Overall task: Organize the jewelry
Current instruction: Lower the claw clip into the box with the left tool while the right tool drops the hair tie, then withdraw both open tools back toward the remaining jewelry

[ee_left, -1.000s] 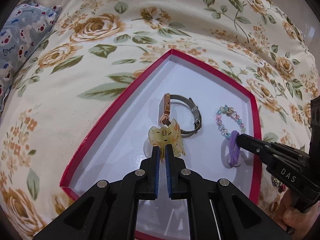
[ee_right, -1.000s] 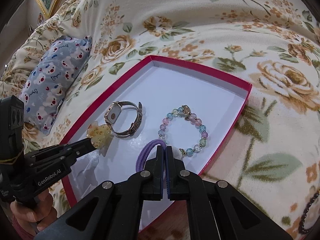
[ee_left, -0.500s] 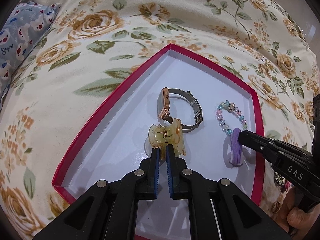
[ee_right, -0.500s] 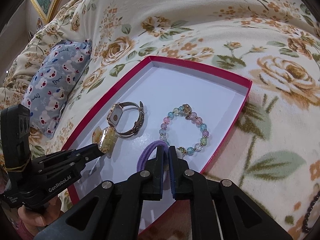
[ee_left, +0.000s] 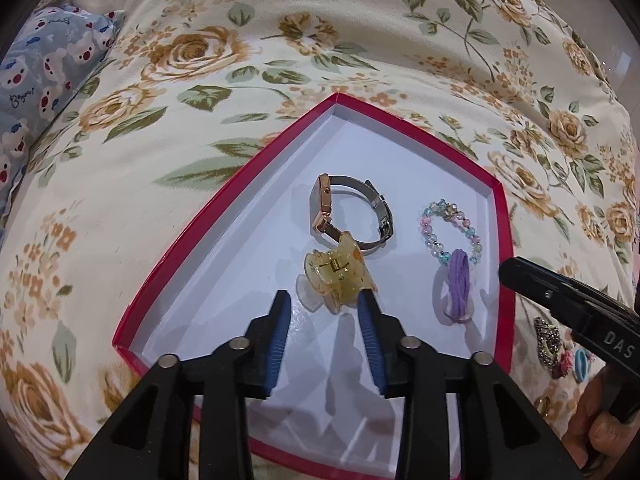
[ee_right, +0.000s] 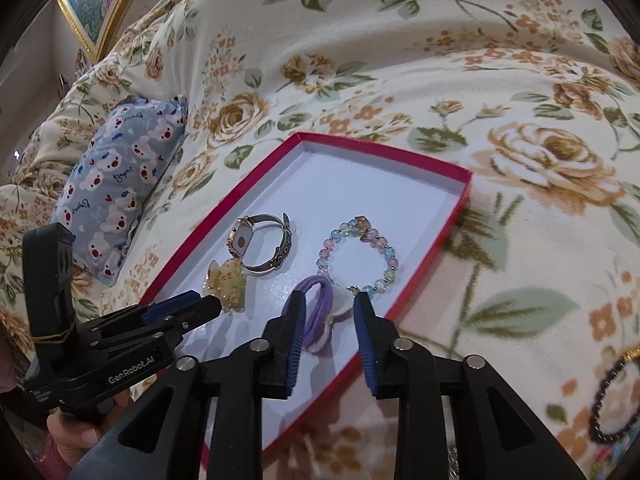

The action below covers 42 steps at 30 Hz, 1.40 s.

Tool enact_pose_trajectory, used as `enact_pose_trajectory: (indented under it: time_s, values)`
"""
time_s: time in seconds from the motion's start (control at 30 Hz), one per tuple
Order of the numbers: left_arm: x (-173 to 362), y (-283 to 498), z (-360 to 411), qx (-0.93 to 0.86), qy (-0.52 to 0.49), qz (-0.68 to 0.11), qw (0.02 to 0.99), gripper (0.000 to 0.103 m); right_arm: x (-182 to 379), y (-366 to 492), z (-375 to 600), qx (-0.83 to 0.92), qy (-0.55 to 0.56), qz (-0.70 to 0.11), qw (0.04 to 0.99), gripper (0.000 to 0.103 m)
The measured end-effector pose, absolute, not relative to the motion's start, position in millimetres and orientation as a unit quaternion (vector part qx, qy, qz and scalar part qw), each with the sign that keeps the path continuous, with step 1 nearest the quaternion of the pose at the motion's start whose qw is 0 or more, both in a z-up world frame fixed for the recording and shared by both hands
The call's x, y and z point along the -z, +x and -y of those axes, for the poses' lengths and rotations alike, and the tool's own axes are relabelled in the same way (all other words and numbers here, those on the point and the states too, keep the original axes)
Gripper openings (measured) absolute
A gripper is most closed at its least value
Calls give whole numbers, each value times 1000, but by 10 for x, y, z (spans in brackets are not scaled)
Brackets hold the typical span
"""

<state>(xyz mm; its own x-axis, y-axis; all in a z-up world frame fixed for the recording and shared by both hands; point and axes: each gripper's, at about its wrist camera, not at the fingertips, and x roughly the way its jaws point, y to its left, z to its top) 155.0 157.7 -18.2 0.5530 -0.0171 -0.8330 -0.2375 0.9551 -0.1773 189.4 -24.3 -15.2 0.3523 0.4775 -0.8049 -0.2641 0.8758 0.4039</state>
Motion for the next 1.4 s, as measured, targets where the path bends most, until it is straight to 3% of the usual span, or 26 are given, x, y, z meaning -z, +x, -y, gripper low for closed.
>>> enact_pose_trajectory:
  time_s: [0.6, 1.4]
  values:
    - [-280, 1045, -1110, 4, -142, -441, 886, 41, -257, 1361, 1284, -142, 135, -490, 850, 41]
    - [-224, 1092, -453, 78, -98, -471, 873, 41, -230, 787, 2204, -59, 165, -489, 855, 45]
